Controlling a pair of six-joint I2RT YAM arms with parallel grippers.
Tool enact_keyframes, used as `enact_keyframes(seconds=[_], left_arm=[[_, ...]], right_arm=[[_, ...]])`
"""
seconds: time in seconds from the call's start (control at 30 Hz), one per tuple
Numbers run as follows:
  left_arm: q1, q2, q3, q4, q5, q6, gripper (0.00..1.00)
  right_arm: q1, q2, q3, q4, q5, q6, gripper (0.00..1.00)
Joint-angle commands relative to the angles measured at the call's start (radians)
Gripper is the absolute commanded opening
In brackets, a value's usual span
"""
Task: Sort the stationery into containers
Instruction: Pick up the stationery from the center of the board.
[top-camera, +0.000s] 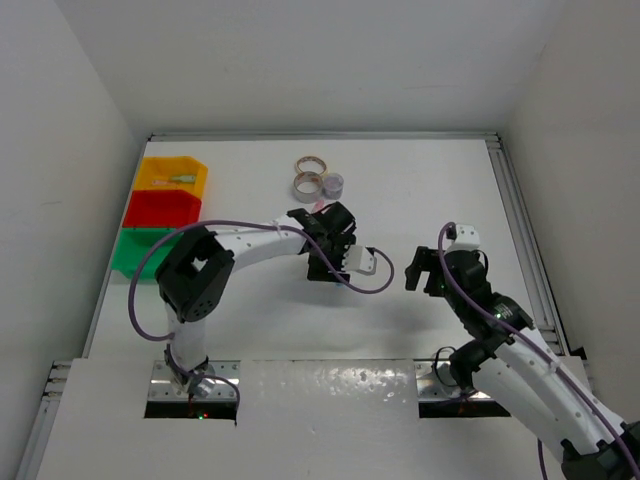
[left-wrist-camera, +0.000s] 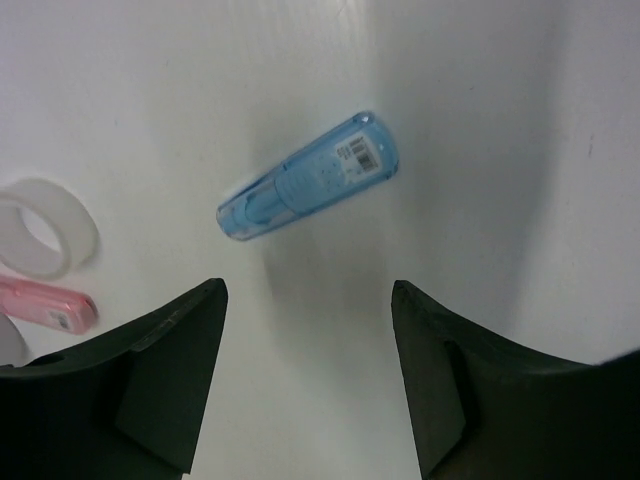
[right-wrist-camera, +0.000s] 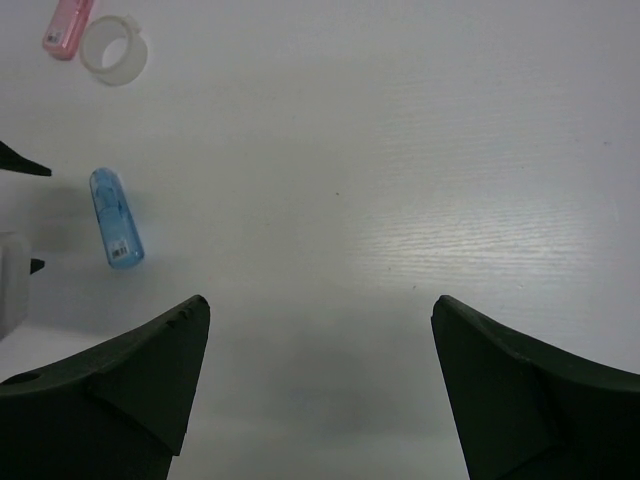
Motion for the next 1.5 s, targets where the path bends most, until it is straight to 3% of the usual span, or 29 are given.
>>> enact_keyframes(seconds=[0.0, 0.3, 0.47, 0.6, 0.67, 0.7, 0.77, 1.0, 1.13, 1.23, 1.27, 1.37, 1.47], left_arm=[[-0.032, 0.008, -0.020, 0.094, 0.045, 0.168, 0.65], [-0.043, 0.083, -0.025, 0.155, 0.088, 0.248, 0.62], [-0.046, 0.149, -0.043, 0.192, 0.042, 0.214, 0.55], [-0.048, 0.187, 0.000, 0.132, 0.030, 0.174, 0.40], [-0.046, 0.184, -0.006, 0.105, 0.030, 0.182, 0.40], [-0.043, 0.181, -0.017, 0.079, 0.037, 0.194, 0.09], [-0.043, 0.177, -0.028, 0.071, 0.047, 0.176, 0.00], [-0.002, 0.174, -0.036, 0.071, 0.111, -0.005, 0.00], [0.006, 0.183, -0.045, 0.089, 0.076, -0.019, 0.00], [0.001, 0.207, -0.036, 0.126, 0.036, -0.037, 0.10], [-0.005, 0.216, -0.017, 0.132, 0.018, -0.047, 0.21], [-0.011, 0.255, 0.016, 0.125, 0.025, -0.044, 0.37], [-0.013, 0.288, 0.047, 0.103, 0.040, -0.036, 0.42]], right_arm=[[0.008, -0.036, -0.012, -0.017, -0.008, 0.033, 0.90], [0.008, -0.065, -0.018, -0.053, -0.013, 0.045, 0.90], [0.008, -0.067, -0.021, -0.050, -0.016, 0.049, 0.90], [0.008, -0.071, -0.021, -0.073, -0.011, 0.055, 0.90], [0.008, -0.079, -0.025, -0.078, -0.001, 0.047, 0.90], [0.008, -0.082, -0.025, -0.076, 0.004, 0.046, 0.90], [0.008, -0.087, -0.026, -0.073, 0.022, 0.036, 0.90], [0.008, -0.079, -0.021, -0.063, 0.032, 0.026, 0.90], [0.007, -0.082, -0.023, -0.061, 0.044, 0.012, 0.90], [0.008, -0.079, -0.018, -0.063, 0.048, 0.007, 0.91], [0.007, -0.081, -0.017, -0.063, 0.050, 0.007, 0.91], [0.008, -0.082, -0.014, -0.066, 0.050, 0.007, 0.91], [0.007, -0.082, -0.009, -0.084, 0.053, 0.006, 0.91]])
